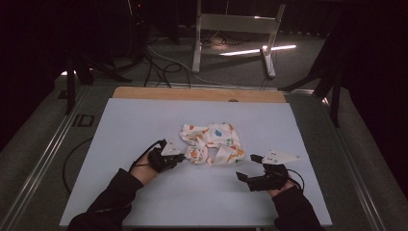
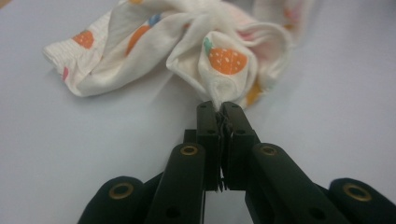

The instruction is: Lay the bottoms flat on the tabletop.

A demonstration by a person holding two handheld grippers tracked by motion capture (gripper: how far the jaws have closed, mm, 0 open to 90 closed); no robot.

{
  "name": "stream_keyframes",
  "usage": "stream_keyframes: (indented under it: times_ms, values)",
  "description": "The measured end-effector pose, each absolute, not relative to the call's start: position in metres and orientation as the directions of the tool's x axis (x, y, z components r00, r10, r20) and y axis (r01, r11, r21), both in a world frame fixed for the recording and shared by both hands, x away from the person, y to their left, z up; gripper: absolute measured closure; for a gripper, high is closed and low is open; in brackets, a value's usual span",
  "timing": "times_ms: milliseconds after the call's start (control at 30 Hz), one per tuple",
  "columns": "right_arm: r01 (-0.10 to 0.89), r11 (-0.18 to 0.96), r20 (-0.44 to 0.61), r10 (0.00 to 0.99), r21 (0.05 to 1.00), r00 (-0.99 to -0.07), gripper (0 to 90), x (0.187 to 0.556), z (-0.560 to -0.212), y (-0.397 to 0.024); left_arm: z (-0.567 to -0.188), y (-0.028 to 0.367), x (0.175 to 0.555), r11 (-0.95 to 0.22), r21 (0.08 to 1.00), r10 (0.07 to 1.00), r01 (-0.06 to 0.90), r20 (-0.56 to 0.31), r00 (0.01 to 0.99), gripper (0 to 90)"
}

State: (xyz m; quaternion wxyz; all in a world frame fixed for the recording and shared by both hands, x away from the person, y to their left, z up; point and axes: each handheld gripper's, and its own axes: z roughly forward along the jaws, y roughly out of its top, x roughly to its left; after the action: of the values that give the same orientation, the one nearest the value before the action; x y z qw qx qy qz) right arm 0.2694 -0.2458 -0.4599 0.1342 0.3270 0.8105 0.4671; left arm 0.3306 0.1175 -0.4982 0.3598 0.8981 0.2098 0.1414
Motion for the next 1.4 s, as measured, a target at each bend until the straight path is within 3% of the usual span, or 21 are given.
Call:
stream_keyframes:
  times_ms: [500, 1100, 1167, 1300, 1400]
  values:
    - [0.403, 0.334, 0.089, 0.665, 0.852, -0.741, 14.0, 0.256, -0.455, -0.256, -0.475, 0.160, 0.266, -0.633, 0.727, 0.461, 0.266, 0.078, 0.884, 87.6]
    - [0.407, 0.343, 0.091, 0.660, 0.847, -0.746, 14.1, 0.251, -0.455, -0.253, -0.500, 0.204, 0.232, -0.656, 0.665, 0.464, 0.356, -0.016, 0.886, 84.6]
    - [0.407, 0.339, 0.093, 0.662, 0.848, -0.744, 14.0, 0.251, -0.455, -0.253, -0.503, 0.206, 0.232, -0.660, 0.658, 0.466, 0.362, -0.018, 0.885, 77.0]
    - [0.407, 0.340, 0.090, 0.664, 0.848, -0.743, 14.0, 0.251, -0.455, -0.253, -0.502, 0.203, 0.228, -0.638, 0.677, 0.475, 0.366, -0.028, 0.879, 34.5]
    - [0.411, 0.339, 0.093, 0.665, 0.846, -0.741, 14.0, 0.252, -0.456, -0.254, -0.495, 0.198, 0.226, -0.609, 0.714, 0.461, 0.347, -0.037, 0.886, 19.9]
